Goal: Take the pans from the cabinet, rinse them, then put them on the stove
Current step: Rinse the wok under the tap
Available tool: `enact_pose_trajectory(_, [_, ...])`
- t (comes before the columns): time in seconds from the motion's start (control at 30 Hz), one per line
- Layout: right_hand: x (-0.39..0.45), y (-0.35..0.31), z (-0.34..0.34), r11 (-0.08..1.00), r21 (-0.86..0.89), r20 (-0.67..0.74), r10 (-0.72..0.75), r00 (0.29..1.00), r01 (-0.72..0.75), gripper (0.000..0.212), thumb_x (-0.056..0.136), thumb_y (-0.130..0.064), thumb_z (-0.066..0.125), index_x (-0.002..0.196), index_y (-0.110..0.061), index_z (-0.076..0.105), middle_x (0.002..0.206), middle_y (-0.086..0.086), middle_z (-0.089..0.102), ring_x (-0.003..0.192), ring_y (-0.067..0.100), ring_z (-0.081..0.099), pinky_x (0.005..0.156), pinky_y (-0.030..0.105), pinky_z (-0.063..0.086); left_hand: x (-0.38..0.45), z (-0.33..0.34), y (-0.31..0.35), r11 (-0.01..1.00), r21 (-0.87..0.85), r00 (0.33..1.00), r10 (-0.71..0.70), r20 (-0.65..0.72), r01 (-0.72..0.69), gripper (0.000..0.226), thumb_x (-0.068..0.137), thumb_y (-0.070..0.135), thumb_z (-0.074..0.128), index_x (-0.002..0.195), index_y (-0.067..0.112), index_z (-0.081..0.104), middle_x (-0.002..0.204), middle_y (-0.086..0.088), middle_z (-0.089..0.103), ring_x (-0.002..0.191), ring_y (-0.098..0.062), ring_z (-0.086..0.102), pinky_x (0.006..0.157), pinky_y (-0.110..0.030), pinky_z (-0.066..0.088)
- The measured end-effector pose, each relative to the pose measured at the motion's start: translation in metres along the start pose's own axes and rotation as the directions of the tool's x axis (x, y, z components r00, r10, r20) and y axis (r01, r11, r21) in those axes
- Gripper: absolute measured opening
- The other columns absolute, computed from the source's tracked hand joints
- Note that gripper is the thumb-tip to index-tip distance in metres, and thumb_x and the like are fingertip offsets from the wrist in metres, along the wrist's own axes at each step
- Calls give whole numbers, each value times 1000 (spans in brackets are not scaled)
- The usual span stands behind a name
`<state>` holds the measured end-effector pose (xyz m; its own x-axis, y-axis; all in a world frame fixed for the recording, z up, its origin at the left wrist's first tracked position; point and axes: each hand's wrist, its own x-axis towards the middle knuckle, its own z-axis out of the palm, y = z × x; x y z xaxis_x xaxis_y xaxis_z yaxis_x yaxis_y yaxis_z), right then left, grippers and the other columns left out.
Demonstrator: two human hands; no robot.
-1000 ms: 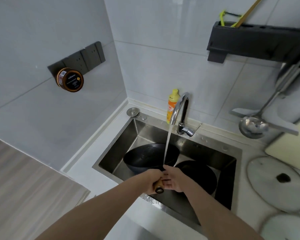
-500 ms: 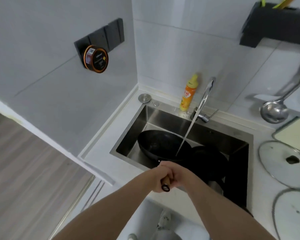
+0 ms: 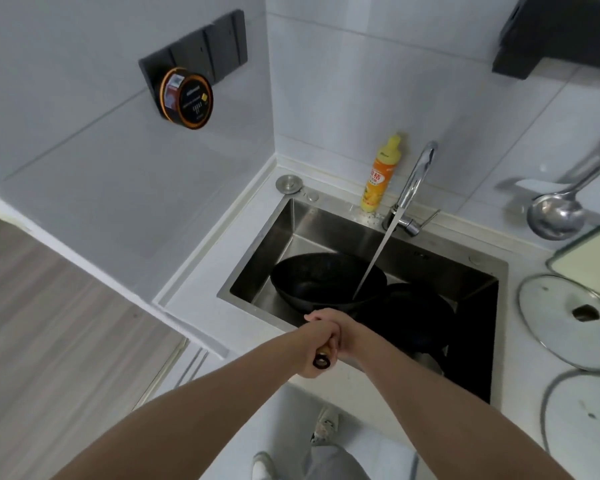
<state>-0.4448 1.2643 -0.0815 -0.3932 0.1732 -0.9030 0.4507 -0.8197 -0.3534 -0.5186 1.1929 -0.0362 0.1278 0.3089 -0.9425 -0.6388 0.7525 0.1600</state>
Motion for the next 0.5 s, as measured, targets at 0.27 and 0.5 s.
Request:
enact_pose_trajectory(0.27, [-51, 20, 16, 992, -40, -86, -121, 989, 118, 20, 94, -17, 53, 77, -6, 55, 66, 11, 57, 65, 22, 57, 64, 30, 47, -35, -11, -32, 995, 95, 975, 4, 223, -25, 14, 76, 4, 58, 66, 12, 51, 57, 1, 50, 45, -9, 51, 46, -17, 49])
enact_pose_trajectory(0.5, [-74, 47, 14, 977, 0, -241, -206, 948, 213, 35, 90, -30, 71, 65, -13, 55, 58, 2, 61, 52, 12, 59, 60, 25, 53, -33, 1, -80, 919, 254, 949, 262, 174, -300, 6, 79, 4, 52, 77, 9, 50, 54, -4, 50, 42, -12, 47, 43, -22, 42])
